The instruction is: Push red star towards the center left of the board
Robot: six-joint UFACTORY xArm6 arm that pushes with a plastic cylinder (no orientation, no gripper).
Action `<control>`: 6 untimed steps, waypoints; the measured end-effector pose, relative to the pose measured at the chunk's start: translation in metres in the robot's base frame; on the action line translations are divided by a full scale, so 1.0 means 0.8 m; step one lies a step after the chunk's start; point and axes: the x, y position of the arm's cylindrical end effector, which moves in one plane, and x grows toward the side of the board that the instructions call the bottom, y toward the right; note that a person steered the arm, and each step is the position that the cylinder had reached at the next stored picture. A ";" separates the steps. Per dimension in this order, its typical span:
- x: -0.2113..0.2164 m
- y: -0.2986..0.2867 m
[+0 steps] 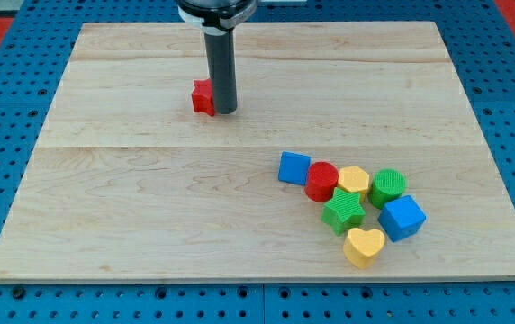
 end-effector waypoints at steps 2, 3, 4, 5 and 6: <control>-0.040 0.022; -0.035 -0.046; -0.035 -0.126; -0.027 -0.208; -0.025 -0.166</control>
